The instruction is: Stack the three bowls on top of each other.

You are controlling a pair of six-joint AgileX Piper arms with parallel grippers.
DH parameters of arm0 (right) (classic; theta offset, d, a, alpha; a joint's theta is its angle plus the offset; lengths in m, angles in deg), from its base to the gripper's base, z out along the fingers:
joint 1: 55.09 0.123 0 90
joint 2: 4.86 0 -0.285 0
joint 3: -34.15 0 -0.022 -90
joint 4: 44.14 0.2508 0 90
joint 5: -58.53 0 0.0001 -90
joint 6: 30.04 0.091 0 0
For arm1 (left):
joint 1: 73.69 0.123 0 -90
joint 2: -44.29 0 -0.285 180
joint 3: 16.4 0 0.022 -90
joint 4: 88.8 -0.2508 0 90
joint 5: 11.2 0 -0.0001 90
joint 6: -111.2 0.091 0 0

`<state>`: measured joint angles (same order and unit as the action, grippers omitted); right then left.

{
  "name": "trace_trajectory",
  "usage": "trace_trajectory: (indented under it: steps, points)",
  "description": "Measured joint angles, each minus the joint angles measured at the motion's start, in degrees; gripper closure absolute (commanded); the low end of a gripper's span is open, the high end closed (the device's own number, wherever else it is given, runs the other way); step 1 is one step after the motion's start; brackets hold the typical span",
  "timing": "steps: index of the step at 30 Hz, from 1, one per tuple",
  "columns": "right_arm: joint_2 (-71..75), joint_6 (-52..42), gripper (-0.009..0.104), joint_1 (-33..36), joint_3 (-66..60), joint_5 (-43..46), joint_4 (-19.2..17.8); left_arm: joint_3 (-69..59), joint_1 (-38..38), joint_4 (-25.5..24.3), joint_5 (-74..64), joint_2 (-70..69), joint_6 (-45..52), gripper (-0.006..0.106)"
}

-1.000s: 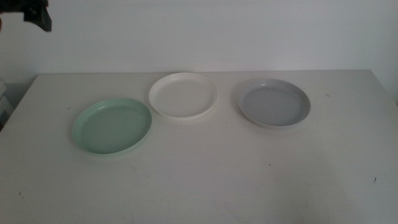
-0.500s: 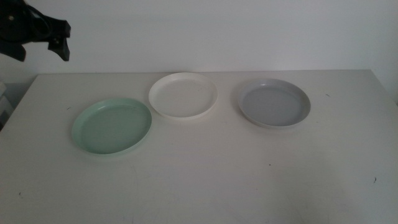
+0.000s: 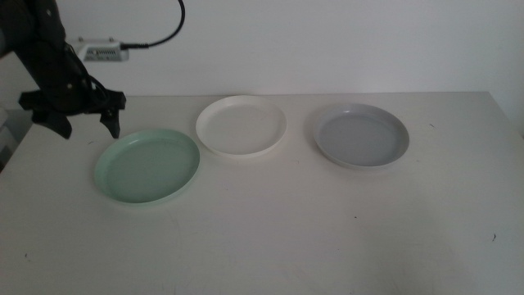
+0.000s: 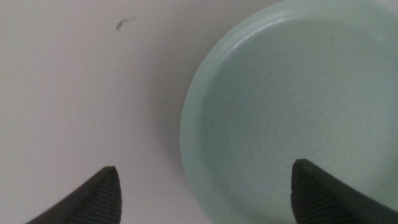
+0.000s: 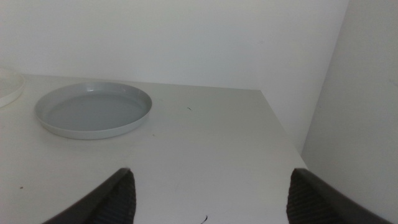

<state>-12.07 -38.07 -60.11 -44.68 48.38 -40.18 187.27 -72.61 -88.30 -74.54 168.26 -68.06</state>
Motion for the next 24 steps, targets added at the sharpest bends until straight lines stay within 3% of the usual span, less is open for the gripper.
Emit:
trace_trajectory:
  steps: [16,20,24]
  points:
    - [0.0,0.0,0.033,0.0,0.0,0.0,0.0,0.0,0.0,1.28,6.42,9.85,2.82,-0.001]
    - [0.0,0.0,0.033,0.0,0.0,0.0,0.0,0.04,0.0,1.28,6.88,10.96,2.82,0.016]
    - [0.0,0.0,0.033,0.0,0.0,0.0,0.0,0.06,0.0,1.3,7.03,11.51,2.82,0.046]
